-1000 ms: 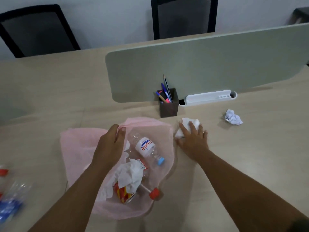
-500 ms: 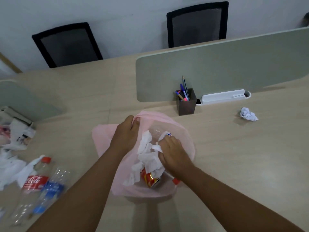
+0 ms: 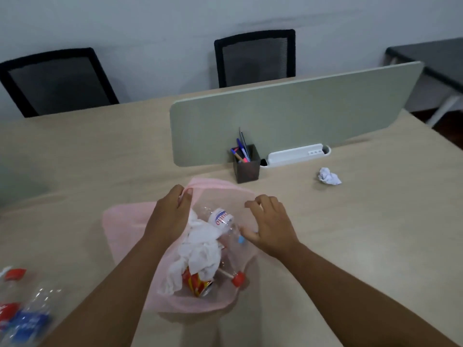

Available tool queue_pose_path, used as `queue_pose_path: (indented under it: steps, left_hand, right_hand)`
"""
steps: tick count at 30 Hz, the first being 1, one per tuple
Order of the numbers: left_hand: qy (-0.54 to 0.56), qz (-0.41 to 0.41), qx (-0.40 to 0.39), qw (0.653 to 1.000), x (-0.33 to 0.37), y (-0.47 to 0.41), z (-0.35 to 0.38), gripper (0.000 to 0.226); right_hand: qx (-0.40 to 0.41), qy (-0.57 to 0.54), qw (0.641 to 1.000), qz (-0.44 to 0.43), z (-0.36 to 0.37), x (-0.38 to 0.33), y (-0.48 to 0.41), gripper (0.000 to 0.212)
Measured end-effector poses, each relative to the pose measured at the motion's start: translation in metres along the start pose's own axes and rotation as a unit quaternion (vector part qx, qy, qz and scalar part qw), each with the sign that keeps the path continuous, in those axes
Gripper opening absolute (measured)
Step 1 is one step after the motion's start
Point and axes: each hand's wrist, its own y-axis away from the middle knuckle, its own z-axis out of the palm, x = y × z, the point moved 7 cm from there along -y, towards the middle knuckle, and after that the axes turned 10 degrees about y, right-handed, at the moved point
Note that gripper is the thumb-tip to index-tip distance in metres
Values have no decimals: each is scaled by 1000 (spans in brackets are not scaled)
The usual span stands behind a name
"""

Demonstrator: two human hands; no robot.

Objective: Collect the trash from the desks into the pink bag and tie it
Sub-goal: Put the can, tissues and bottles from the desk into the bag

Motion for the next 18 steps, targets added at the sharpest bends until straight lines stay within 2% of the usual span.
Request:
queue_pose_path:
  steps: [4,7,11,14,16,18]
  left_hand:
    - [-6,-2,-10,1000,7,-18,36,39]
    - [-20,14,-23,999,16,-32,61,37]
    - [-37,18,-43,998,20,-48,89,36]
    - [-50,8,-45,998,18,-58,97,35]
    - [-55,3,-36,998,21,-62,98,33]
    - [-58,-5,-31,998,24,-63,98,31]
  right_hand:
    - [-42,79,989,119,19,104,1,64]
    - [-46,103,971,212,29,171,-8,68]
    - [-93,122,950,273,55,239,-25,71]
    - [-99,130,948,273,73,274,-31,61]
    - [-111,143,947,265,82,286,-29,47]
    - [-80,151,952,255,80,284,-23,34]
